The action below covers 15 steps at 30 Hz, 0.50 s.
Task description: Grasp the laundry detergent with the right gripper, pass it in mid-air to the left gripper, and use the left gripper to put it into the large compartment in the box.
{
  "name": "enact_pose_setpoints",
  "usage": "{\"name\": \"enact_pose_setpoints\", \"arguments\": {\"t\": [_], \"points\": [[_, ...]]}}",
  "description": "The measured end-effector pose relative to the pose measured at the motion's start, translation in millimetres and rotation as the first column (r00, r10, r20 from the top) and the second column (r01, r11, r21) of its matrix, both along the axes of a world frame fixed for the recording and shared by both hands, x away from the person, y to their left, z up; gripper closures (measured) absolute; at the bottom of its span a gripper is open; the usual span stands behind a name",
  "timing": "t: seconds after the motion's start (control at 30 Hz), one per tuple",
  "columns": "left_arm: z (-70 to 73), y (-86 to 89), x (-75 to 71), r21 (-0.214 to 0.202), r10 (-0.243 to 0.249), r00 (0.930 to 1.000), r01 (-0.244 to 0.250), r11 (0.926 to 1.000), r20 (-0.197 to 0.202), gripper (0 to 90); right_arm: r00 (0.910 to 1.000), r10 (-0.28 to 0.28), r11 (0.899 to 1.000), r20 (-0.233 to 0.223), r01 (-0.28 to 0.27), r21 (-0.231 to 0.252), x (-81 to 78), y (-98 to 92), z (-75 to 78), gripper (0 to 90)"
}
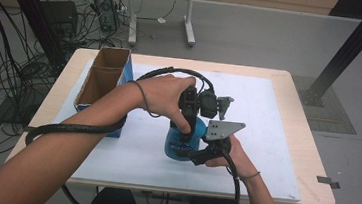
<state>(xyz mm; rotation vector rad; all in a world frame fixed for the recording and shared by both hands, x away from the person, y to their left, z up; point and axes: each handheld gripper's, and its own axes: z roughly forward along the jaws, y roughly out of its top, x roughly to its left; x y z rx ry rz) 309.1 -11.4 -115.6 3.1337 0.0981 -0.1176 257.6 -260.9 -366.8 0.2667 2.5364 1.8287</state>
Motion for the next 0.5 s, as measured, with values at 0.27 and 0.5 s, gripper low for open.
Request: {"name": "enact_pose_setpoints", "arguments": {"t": [0.27, 0.5], "points": [[-0.2, 2.0, -0.2, -0.005, 0.002, 1.0000, -0.002, 1.0000, 0.001, 37.1, 1.0000, 0.002, 1.000, 0.000, -0.002, 0.000, 0.5, 0.7, 0.1, 40.8], [0.3, 4.0, -1.1, -0.012, 0.002, 1.0000, -0.002, 0.9999, 0.003, 37.2, 1.0000, 0.004, 1.000, -0.002, -0.004, 0.000, 0.6, 1.7, 0.0, 40.8]]}}
